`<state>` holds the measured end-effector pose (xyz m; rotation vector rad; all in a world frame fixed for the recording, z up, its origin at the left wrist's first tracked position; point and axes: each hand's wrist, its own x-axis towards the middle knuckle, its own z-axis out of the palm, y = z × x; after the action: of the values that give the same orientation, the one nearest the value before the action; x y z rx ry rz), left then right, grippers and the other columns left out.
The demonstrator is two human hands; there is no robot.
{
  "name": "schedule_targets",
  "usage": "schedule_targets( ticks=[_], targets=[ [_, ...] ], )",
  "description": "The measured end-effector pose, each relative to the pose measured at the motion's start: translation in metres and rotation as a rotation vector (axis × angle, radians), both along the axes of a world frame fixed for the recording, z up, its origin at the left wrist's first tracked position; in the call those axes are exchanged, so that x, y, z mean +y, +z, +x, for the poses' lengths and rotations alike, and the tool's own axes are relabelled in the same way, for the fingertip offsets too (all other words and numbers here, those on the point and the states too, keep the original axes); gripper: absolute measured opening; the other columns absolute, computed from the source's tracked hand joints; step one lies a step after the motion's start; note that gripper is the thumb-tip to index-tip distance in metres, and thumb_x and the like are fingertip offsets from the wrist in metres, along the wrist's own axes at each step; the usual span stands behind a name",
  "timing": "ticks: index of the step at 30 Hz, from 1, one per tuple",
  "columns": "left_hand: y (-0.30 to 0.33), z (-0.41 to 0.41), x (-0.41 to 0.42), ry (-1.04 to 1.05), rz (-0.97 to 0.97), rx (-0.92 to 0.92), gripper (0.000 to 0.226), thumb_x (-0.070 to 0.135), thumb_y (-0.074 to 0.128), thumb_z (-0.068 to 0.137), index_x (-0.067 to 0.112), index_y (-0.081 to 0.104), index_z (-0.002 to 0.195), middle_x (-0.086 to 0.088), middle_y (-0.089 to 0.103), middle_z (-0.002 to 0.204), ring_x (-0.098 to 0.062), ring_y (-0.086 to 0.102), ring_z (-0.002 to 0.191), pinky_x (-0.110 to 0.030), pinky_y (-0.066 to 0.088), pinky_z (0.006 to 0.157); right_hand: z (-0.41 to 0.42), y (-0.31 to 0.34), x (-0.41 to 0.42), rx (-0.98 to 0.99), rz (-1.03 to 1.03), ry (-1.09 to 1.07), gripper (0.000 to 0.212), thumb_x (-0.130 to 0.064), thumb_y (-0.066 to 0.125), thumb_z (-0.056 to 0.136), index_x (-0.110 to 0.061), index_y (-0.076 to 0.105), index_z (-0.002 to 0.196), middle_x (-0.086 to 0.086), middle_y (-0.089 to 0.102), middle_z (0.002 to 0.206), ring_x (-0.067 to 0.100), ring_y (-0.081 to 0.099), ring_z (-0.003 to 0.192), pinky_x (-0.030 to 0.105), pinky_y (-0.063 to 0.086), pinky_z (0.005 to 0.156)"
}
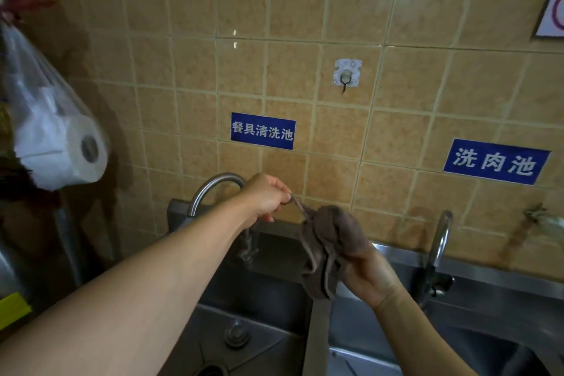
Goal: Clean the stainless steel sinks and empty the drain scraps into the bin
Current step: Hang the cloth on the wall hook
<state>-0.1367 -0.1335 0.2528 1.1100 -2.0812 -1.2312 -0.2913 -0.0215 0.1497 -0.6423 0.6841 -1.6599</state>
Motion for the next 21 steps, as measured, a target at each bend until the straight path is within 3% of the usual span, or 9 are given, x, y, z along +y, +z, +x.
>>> schedule_targets(
  ticks=[1,2,4,6,8,12,16,19,21],
  targets=[
    [0.006,-0.006,-0.001,0.015,0.002,0.018,0.010,0.012,0.054,0.094,0.018,0.060,0.088,-0.001,0.059,0.085,-0.011,0.053,0.073,-0.021,0.044,0.053,0.000,-0.002,-0.001,0.048,0.012,-0.022,0.033,-0.014,0.072,0.074,-0.001,0.067,0.104,0.021,0.065,0.104,0.026,0.068,0.085,0.032,0.058,0.070],
    [0.009,-0.011,-0.001,0.033,0.011,0.041,0.010,0.012,0.055,0.094,0.017,0.061,0.088,-0.001,0.061,0.088,-0.010,0.054,0.075,-0.021,0.044,0.054,-0.001,-0.006,-0.003,0.086,0.018,-0.052,0.042,-0.017,0.077,0.069,-0.001,0.063,0.105,0.021,0.063,0.104,0.025,0.066,0.085,0.030,0.057,0.071],
    [0.020,-0.023,-0.005,0.052,0.023,0.091,0.008,0.013,0.057,0.093,0.017,0.061,0.088,-0.001,0.062,0.090,-0.009,0.054,0.074,-0.020,0.044,0.052,-0.008,-0.009,-0.010,0.117,0.048,-0.110,0.054,-0.011,0.090,0.043,-0.003,0.062,0.090,0.018,0.066,0.091,0.022,0.066,0.075,0.026,0.056,0.063],
    [0.030,-0.032,-0.009,0.051,0.024,0.125,0.005,0.013,0.060,0.092,0.016,0.061,0.088,-0.001,0.062,0.089,-0.009,0.054,0.072,-0.019,0.044,0.051,-0.011,-0.013,-0.015,0.180,0.054,-0.146,0.037,0.009,0.076,0.053,-0.003,0.058,0.082,0.014,0.066,0.079,0.021,0.064,0.066,0.024,0.053,0.053],
    [0.041,-0.040,-0.016,0.038,0.001,0.140,0.003,0.012,0.062,0.091,0.014,0.061,0.089,0.000,0.061,0.084,-0.009,0.054,0.071,-0.019,0.044,0.051,-0.014,-0.013,-0.021,0.262,0.074,-0.216,0.033,0.022,0.061,0.064,-0.003,0.053,0.084,0.010,0.066,0.073,0.020,0.060,0.062,0.023,0.049,0.048],
    [0.059,-0.053,-0.036,-0.007,-0.069,0.137,0.003,0.013,0.064,0.090,0.012,0.061,0.090,-0.001,0.057,0.076,-0.009,0.051,0.066,-0.021,0.044,0.049,-0.025,-0.008,-0.040,0.416,0.114,-0.355,0.027,0.020,0.052,0.081,-0.007,0.052,0.081,0.007,0.063,0.067,0.018,0.054,0.063,0.025,0.042,0.056],
    [0.074,-0.064,-0.056,-0.058,-0.102,0.151,0.004,0.013,0.064,0.090,0.012,0.062,0.087,0.000,0.053,0.069,-0.010,0.047,0.062,-0.020,0.041,0.047,-0.033,0.007,-0.055,0.459,0.114,-0.467,0.028,0.015,0.061,0.074,-0.007,0.054,0.090,0.013,0.052,0.075,0.022,0.050,0.073,0.022,0.047,0.057],
    [0.084,-0.072,-0.077,-0.089,-0.142,0.181,0.013,0.013,0.065,0.089,0.013,0.060,0.077,0.000,0.054,0.063,-0.010,0.045,0.053,-0.018,0.037,0.041,-0.035,0.020,-0.065,0.583,0.165,-0.550,0.037,0.021,0.053,0.082,-0.007,0.054,0.107,0.009,0.064,0.080,0.015,0.061,0.070,0.018,0.052,0.057],
    [0.090,-0.077,-0.091,-0.119,-0.162,0.186,0.010,0.013,0.066,0.088,0.010,0.061,0.080,-0.002,0.059,0.064,-0.010,0.048,0.051,-0.019,0.039,0.043,-0.035,0.026,-0.073,0.627,0.194,-0.568,0.031,0.016,0.053,0.086,-0.003,0.059,0.109,0.013,0.066,0.085,0.015,0.063,0.069,0.019,0.052,0.057]
  ],
)
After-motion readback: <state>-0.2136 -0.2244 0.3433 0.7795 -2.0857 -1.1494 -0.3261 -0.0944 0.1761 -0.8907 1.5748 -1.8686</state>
